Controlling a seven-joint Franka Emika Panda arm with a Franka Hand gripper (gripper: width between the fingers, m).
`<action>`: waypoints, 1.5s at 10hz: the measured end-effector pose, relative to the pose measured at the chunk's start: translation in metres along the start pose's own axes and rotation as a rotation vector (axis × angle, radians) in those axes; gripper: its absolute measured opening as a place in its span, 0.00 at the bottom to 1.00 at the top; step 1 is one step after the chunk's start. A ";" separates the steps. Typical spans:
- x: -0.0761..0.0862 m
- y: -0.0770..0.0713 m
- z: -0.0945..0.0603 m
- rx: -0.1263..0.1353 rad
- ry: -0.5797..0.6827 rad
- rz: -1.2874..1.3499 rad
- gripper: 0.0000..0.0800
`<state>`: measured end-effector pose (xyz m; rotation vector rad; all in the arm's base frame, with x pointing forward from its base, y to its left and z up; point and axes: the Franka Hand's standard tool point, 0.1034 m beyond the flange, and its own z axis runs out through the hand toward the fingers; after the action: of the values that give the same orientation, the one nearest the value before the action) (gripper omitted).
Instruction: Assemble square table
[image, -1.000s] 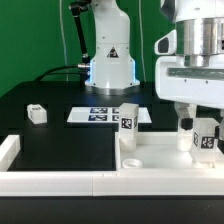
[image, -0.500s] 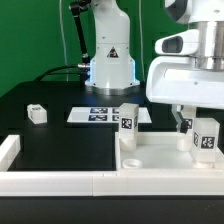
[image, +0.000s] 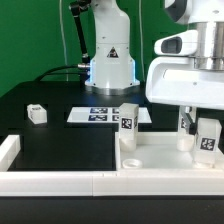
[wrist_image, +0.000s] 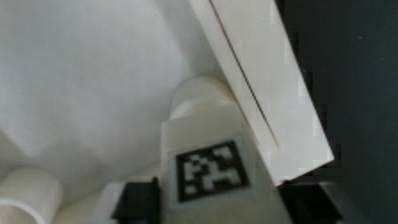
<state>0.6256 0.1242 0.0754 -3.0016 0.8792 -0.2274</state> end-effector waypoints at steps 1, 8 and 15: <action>0.000 0.000 0.000 0.000 0.000 0.042 0.36; 0.002 -0.001 0.002 -0.002 -0.121 1.050 0.36; 0.003 -0.007 0.002 0.024 -0.071 0.568 0.80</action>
Offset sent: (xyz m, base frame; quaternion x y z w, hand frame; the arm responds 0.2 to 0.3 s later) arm 0.0120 -0.0107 0.0007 -0.0450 -0.0390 0.3289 0.9425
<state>0.6319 0.1287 0.0742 -2.5737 1.6378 -0.1182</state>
